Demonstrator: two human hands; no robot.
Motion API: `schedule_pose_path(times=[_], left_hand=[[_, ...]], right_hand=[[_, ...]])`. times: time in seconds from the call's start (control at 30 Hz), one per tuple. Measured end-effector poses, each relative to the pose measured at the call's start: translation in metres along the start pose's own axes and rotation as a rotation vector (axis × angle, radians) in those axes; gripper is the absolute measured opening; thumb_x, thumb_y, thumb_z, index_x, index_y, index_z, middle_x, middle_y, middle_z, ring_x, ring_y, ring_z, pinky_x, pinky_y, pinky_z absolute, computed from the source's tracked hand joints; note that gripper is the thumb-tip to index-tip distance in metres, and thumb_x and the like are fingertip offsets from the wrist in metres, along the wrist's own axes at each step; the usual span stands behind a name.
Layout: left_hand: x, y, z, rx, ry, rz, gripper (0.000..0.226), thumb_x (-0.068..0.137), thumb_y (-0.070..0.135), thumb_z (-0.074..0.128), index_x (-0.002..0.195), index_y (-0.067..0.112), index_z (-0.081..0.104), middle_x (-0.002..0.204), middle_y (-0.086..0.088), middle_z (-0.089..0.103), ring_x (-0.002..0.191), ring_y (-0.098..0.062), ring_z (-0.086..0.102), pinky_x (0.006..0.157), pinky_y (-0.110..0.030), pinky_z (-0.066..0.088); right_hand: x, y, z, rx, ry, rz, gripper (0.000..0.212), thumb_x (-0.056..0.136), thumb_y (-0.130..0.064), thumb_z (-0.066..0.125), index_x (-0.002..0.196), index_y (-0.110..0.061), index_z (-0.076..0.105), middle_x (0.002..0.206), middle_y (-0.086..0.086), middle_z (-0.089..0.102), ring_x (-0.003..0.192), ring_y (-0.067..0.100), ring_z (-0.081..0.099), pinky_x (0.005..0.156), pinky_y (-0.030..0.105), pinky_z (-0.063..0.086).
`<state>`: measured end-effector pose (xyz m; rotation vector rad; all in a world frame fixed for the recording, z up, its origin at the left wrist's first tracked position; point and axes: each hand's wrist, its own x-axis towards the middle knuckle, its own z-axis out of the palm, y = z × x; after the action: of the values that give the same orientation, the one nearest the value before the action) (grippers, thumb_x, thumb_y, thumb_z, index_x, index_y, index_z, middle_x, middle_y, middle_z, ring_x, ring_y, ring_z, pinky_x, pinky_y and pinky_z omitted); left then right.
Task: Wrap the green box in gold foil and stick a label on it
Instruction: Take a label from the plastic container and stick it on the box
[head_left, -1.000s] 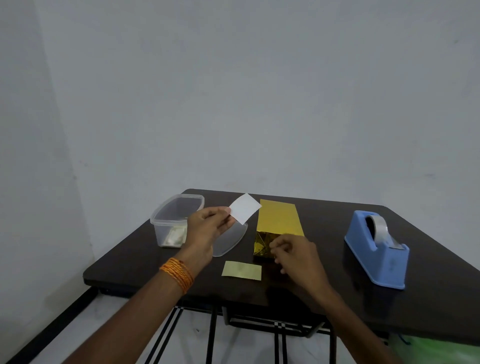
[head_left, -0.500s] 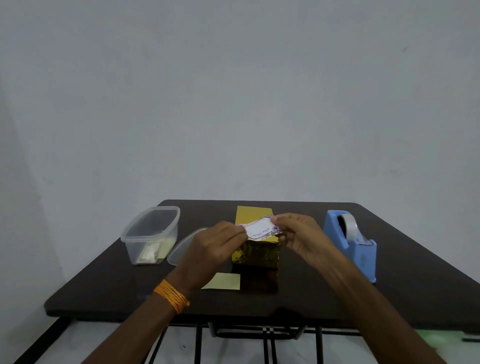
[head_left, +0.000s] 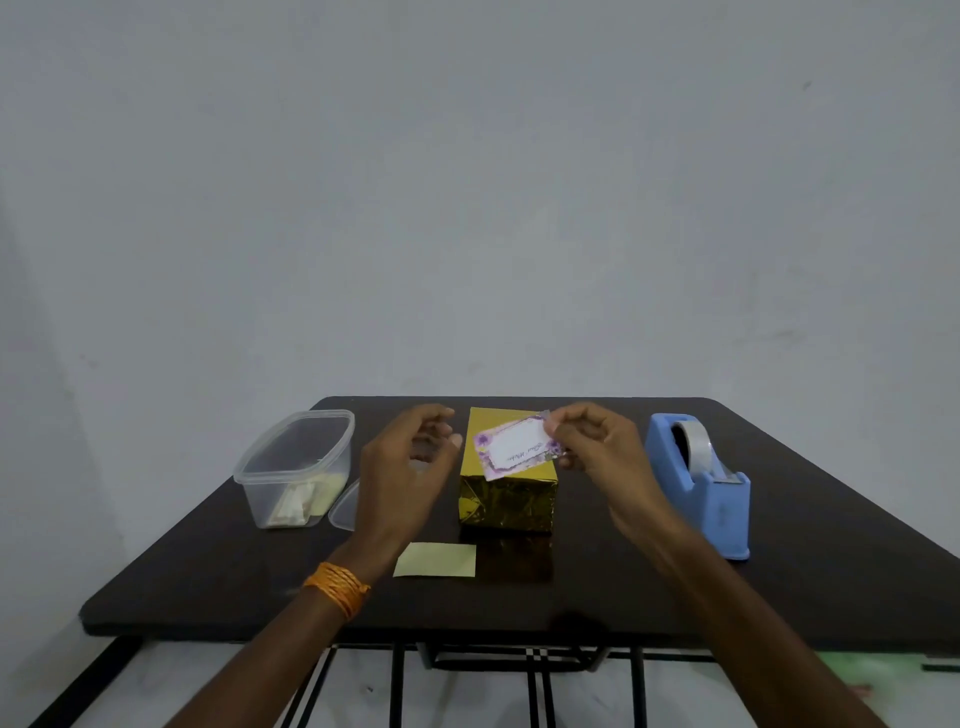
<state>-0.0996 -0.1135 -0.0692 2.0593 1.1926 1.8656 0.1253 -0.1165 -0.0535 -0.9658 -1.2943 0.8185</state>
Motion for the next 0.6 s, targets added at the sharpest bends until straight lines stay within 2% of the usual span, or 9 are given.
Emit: schedule_pose_path(times=[0.07, 0.13, 0.2, 0.27, 0.33, 0.4, 0.47, 0.53, 0.6], left_hand=[[0.014, 0.012, 0.002, 0.049, -0.042, 0.042, 0.025, 0.089, 0.012, 0.070, 0.113, 0.020, 0.069, 0.101, 0.010, 0.069, 0.093, -0.002, 0.064, 0.075, -0.017, 0.054], [0.030, 0.023, 0.006, 0.122, -0.219, 0.097, 0.031, 0.090, 0.020, 0.070, 0.121, 0.021, 0.068, 0.108, 0.007, 0.070, 0.098, -0.005, 0.064, 0.082, -0.024, 0.054], [0.043, 0.030, 0.013, 0.231, -0.380, 0.163, 0.035, 0.090, 0.026, 0.071, 0.124, 0.021, 0.066, 0.111, 0.003, 0.072, 0.100, -0.010, 0.065, 0.087, -0.033, 0.055], [0.051, 0.034, 0.019, 0.247, -0.407, 0.185, 0.031, 0.089, 0.022, 0.072, 0.119, 0.021, 0.069, 0.104, 0.001, 0.075, 0.094, -0.011, 0.068, 0.085, -0.037, 0.057], [0.055, 0.035, 0.024, 0.226, -0.365, 0.188, 0.028, 0.087, 0.020, 0.074, 0.116, 0.021, 0.072, 0.096, 0.001, 0.076, 0.087, -0.009, 0.069, 0.084, -0.034, 0.058], [0.056, 0.036, 0.027, 0.186, -0.276, 0.161, 0.030, 0.087, 0.018, 0.074, 0.117, 0.022, 0.071, 0.091, 0.003, 0.076, 0.081, -0.007, 0.069, 0.081, -0.024, 0.057], [0.055, 0.036, 0.030, 0.107, -0.118, 0.068, 0.027, 0.086, 0.018, 0.075, 0.113, 0.020, 0.073, 0.091, 0.002, 0.075, 0.079, -0.004, 0.067, 0.074, -0.014, 0.055], [0.053, 0.037, 0.034, -0.090, 0.019, -0.102, 0.023, 0.087, 0.014, 0.074, 0.110, 0.015, 0.073, 0.093, -0.001, 0.074, 0.083, -0.008, 0.068, 0.068, -0.017, 0.057], [0.053, 0.042, 0.038, -0.388, 0.097, -0.300, 0.021, 0.088, 0.006, 0.072, 0.109, 0.006, 0.071, 0.096, -0.003, 0.072, 0.086, -0.011, 0.071, 0.063, -0.023, 0.059]], right_hand=[[0.004, -0.004, 0.002, -0.179, -0.103, -0.130, 0.005, 0.092, -0.012, 0.070, 0.092, -0.014, 0.074, 0.090, -0.001, 0.076, 0.086, 0.013, 0.068, 0.076, 0.032, 0.055], [0.009, -0.010, 0.004, -0.324, -0.226, -0.236, 0.009, 0.092, -0.013, 0.069, 0.094, -0.019, 0.075, 0.091, -0.003, 0.075, 0.091, 0.017, 0.069, 0.081, 0.037, 0.056], [0.013, -0.016, 0.007, -0.437, -0.289, -0.323, 0.014, 0.093, -0.010, 0.066, 0.095, -0.021, 0.075, 0.091, -0.005, 0.074, 0.090, 0.015, 0.068, 0.079, 0.035, 0.055], [0.016, -0.021, 0.010, -0.513, -0.275, -0.398, 0.019, 0.092, -0.006, 0.065, 0.096, -0.022, 0.073, 0.090, -0.006, 0.073, 0.087, 0.011, 0.068, 0.077, 0.031, 0.055], [0.018, -0.024, 0.010, -0.499, -0.242, -0.409, 0.019, 0.091, -0.007, 0.066, 0.101, -0.022, 0.072, 0.091, -0.006, 0.072, 0.088, 0.010, 0.068, 0.077, 0.029, 0.055], [0.018, -0.027, 0.009, -0.390, -0.176, -0.349, 0.026, 0.090, -0.012, 0.071, 0.113, -0.024, 0.066, 0.096, -0.006, 0.071, 0.091, 0.008, 0.067, 0.079, 0.025, 0.056], [0.016, -0.025, 0.007, -0.278, -0.014, -0.264, 0.036, 0.088, -0.018, 0.074, 0.121, -0.026, 0.059, 0.101, -0.006, 0.069, 0.093, 0.006, 0.066, 0.078, 0.019, 0.054], [0.013, -0.021, 0.006, -0.156, 0.110, -0.102, 0.036, 0.089, -0.025, 0.074, 0.122, -0.022, 0.060, 0.103, -0.003, 0.070, 0.095, 0.008, 0.066, 0.078, 0.021, 0.053], [0.012, -0.016, 0.007, 0.038, 0.076, 0.102, 0.038, 0.088, -0.032, 0.074, 0.120, -0.013, 0.065, 0.106, 0.005, 0.072, 0.097, 0.016, 0.068, 0.079, 0.027, 0.056]])
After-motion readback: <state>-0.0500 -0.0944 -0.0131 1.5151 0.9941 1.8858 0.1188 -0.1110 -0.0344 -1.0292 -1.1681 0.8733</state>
